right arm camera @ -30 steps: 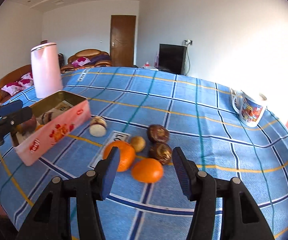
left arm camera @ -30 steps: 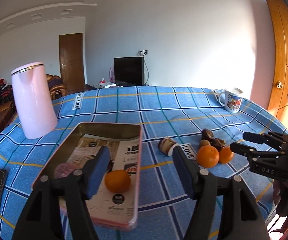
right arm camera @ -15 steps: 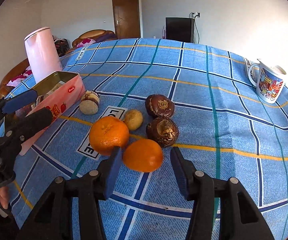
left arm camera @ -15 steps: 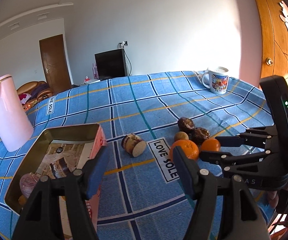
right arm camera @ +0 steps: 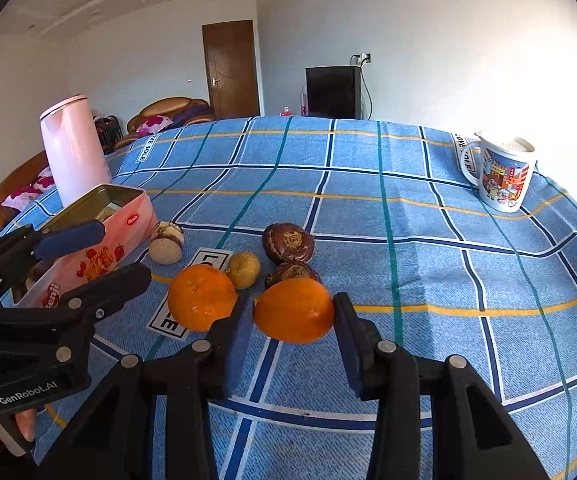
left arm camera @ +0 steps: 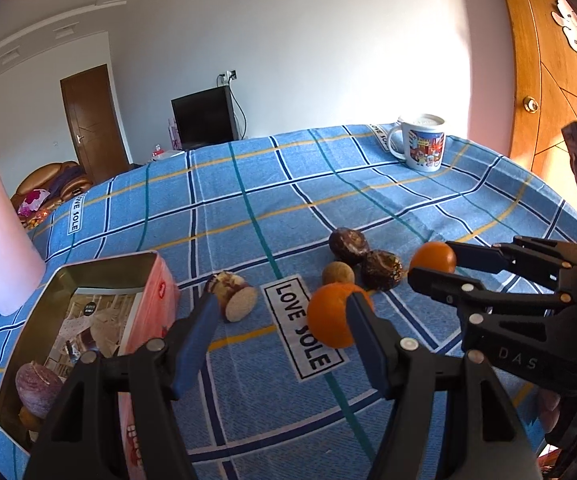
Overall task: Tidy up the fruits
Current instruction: 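Grasp an orange with the right gripper while the left grasps another orange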
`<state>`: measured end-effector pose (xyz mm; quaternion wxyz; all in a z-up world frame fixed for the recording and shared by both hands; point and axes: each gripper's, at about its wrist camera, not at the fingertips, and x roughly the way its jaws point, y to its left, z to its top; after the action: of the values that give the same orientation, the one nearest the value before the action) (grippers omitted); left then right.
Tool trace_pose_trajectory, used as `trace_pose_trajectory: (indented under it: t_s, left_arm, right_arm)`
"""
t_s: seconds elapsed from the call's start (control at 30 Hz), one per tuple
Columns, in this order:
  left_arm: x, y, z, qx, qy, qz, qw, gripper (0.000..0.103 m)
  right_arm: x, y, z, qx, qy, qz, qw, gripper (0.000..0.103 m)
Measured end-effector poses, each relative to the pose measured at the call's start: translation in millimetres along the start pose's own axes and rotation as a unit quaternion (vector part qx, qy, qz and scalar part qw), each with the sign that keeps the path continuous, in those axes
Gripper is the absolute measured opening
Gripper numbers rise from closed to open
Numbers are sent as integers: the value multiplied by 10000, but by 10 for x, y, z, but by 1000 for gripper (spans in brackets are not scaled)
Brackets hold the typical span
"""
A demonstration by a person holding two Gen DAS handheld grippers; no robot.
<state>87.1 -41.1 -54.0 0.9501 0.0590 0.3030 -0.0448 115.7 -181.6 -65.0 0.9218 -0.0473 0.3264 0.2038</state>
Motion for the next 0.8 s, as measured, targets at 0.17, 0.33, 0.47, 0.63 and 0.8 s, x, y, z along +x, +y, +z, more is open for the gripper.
trace_pose_trajectory:
  t_s: [0.17,0.33,0.47,0.63,0.8]
  left_arm:
    - [188,-107,34,95,412,-321,9986,68]
    - [344,-221,52,229,731,-569,9954,68]
    - [496,-236,64,161,1052,-780,9913,60]
    - [551,-190,58,-4,1163,-966,9885,49]
    - [433,-149,76,-81,857,-916,9921,49]
  right_arm:
    - [-35,-121,-4,351,-99,-44,9993,42]
    - [-54,-135,-11,416,-158,-86,9990,42]
    - [-59,-145,-15,434,-170,-91,9989,43]
    - [-59,-148,-17,416,-171,-87,9989,43]
    - [-97,-148,-25,407,-280,-69,9988,43]
